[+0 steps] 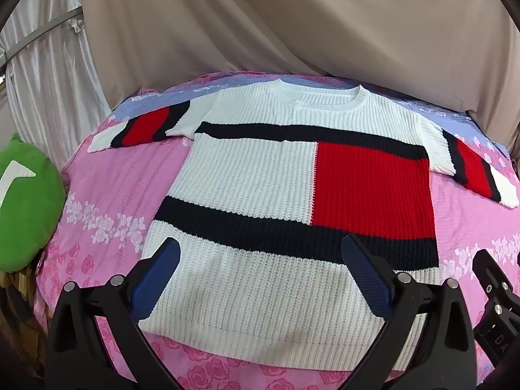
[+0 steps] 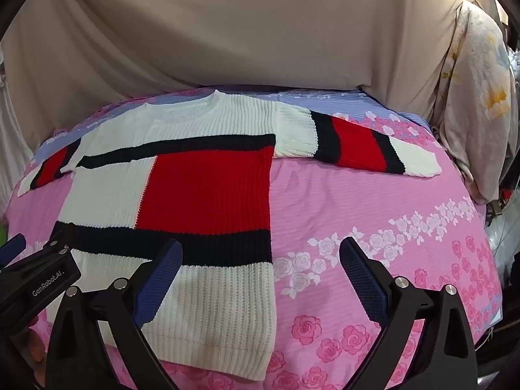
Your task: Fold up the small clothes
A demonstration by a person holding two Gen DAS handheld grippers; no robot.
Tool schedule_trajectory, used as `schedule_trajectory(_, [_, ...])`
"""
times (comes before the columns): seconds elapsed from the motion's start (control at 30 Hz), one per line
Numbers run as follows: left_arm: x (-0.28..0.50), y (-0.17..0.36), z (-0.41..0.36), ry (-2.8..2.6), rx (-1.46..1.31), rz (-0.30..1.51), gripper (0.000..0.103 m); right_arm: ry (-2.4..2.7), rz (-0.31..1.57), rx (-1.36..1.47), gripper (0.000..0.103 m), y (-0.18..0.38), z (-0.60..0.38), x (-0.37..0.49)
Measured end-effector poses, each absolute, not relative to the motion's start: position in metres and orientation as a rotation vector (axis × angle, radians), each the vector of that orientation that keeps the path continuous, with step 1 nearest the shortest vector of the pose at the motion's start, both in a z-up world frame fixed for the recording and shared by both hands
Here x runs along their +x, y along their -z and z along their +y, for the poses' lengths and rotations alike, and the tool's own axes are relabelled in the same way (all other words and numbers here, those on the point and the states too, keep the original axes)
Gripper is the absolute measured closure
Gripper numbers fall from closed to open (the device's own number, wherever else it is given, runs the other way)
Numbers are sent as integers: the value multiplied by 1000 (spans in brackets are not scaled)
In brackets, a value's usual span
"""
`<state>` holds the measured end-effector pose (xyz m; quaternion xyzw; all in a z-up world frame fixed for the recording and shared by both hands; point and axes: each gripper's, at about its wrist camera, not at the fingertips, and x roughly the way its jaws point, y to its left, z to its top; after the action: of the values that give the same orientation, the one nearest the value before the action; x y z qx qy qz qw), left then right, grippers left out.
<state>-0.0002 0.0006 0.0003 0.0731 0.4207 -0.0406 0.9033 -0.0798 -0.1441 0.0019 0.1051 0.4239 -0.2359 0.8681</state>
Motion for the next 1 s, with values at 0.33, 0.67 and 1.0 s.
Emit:
schedule_trajectory(0.33, [-7,8,4,82,151,875,6,495,881,200,7,-3,-137,-78])
schedule_trajectory(0.67, [-6,10,5,87,156,888,6,478,896,168,7,-1,-130,-76])
schedule_trajectory(1.0, [-6,10,5,87,158,890,6,478,895,164,7,-2,-130,-74])
